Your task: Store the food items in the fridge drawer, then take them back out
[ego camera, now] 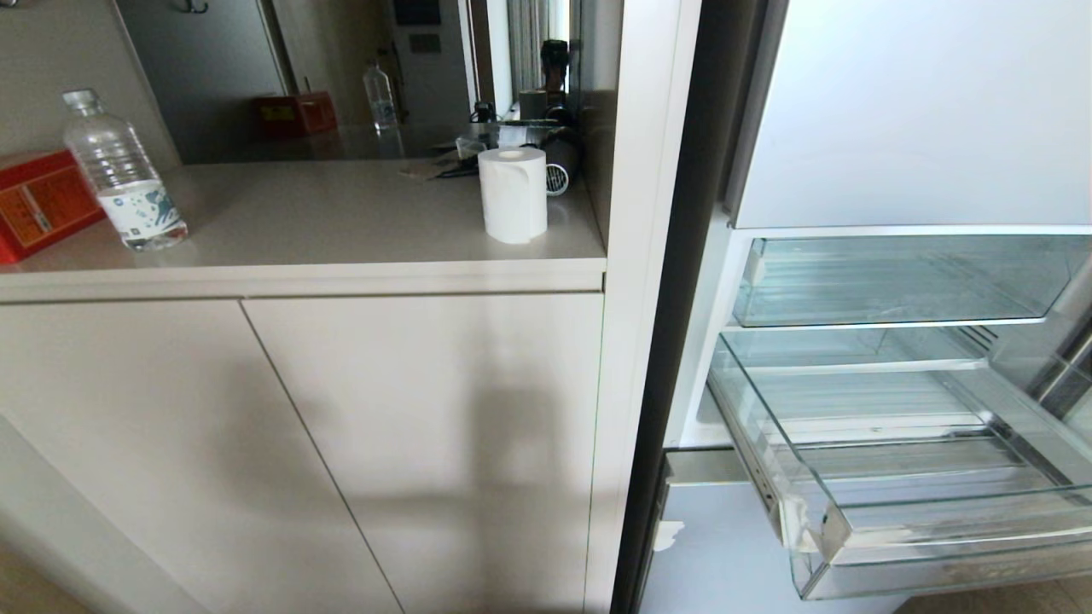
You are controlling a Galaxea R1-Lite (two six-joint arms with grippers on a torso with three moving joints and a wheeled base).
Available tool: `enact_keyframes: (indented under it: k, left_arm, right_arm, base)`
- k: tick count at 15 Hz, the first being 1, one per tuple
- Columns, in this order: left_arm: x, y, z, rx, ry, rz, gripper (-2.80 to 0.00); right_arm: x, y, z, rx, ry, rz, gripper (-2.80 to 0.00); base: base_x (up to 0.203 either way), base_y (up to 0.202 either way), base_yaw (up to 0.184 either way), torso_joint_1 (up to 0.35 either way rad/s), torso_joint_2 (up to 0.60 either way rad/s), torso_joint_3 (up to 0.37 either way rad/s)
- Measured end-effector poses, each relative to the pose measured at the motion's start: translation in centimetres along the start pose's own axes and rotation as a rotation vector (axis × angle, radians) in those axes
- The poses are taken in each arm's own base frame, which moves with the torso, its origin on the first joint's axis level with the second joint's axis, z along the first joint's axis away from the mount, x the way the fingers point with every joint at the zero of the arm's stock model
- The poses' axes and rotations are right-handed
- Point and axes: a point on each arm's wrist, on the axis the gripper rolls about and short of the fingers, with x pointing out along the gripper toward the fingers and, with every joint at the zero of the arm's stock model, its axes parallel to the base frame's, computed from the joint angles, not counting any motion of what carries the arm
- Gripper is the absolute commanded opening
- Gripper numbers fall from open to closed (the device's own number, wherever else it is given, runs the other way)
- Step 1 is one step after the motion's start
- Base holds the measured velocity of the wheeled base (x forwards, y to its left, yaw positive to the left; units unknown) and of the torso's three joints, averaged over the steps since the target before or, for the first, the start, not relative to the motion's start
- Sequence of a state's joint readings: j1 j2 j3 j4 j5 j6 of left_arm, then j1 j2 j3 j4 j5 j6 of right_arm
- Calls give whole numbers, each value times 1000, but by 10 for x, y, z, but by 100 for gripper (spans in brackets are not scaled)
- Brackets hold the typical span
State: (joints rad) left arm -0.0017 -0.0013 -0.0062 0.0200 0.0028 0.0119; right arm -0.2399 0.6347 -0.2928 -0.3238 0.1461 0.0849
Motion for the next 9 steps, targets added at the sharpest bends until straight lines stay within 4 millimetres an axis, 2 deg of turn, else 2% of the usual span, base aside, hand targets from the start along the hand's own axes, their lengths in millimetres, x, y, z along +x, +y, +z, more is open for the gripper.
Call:
enact_keyframes:
  k: [2, 5, 6, 9]
  left_arm:
    - [0, 0, 0, 0, 0, 0, -280]
    - [0, 0, 0, 0, 0, 0, -280]
    - [0, 0, 0, 0, 0, 0, -280]
    - [0, 0, 0, 0, 0, 0, -280]
  right_arm:
    - [-26, 2, -25, -63, 1, 31, 0]
    - [-42, 0, -79, -174, 124, 69, 0]
    - [-44, -1, -91, -209, 157, 83, 0]
    - [-49, -4, -105, -236, 197, 110, 0]
  base:
    - [0, 0, 0, 0, 0, 0]
    - [0, 0, 0, 0, 0, 0]
    - [0, 0, 0, 0, 0, 0]
    - [0, 0, 0, 0, 0, 0]
